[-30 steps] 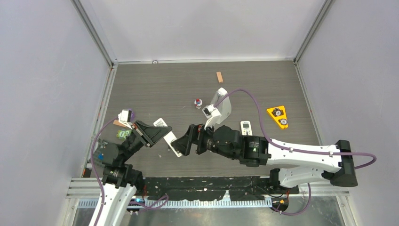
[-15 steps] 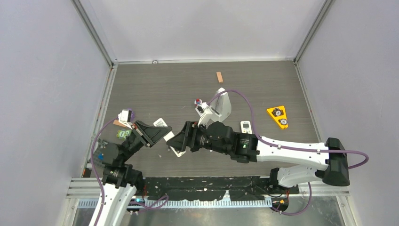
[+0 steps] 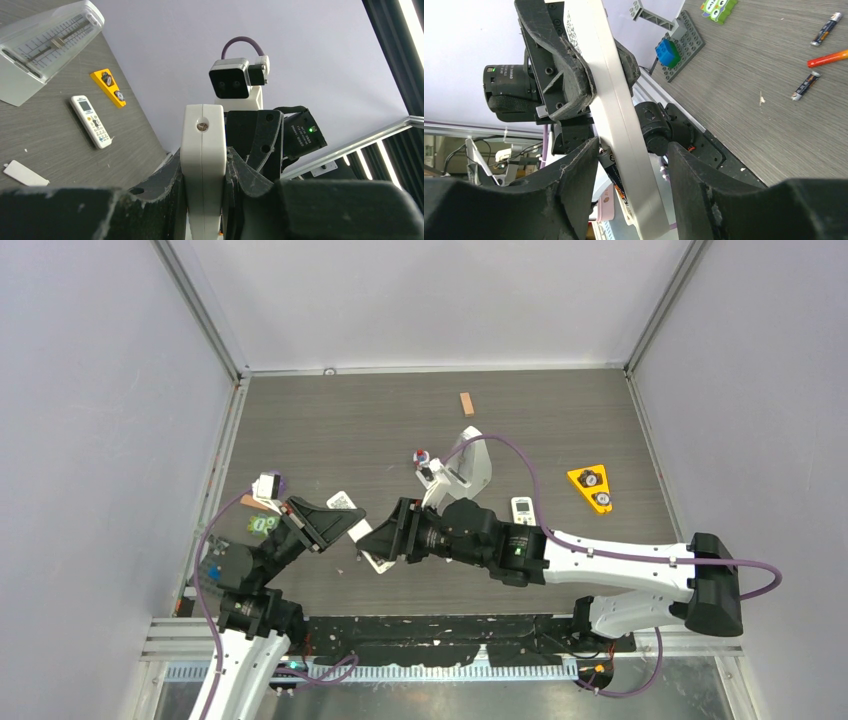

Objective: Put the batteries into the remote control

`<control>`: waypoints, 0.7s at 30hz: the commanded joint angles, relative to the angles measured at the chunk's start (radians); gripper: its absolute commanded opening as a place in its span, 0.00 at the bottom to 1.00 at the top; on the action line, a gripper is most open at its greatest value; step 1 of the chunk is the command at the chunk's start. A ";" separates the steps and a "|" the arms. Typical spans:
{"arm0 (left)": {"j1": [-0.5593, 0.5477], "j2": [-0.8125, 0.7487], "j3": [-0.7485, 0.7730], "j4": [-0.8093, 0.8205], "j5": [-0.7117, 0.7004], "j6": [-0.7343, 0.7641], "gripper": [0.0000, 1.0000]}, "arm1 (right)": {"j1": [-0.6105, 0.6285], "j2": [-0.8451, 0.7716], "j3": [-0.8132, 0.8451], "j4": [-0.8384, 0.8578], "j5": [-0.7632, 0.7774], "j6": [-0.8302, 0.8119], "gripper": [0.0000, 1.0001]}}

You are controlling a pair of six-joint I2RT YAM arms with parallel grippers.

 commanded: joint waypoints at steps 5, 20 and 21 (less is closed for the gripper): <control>0.001 -0.009 -0.006 0.134 -0.020 -0.091 0.00 | -0.005 -0.005 -0.036 0.081 -0.044 0.009 0.50; 0.002 0.009 -0.019 0.234 -0.051 -0.165 0.00 | -0.005 0.001 -0.115 0.193 -0.129 0.019 0.38; 0.002 0.009 -0.020 0.240 -0.050 -0.166 0.00 | -0.004 0.005 -0.111 0.194 -0.142 0.017 0.40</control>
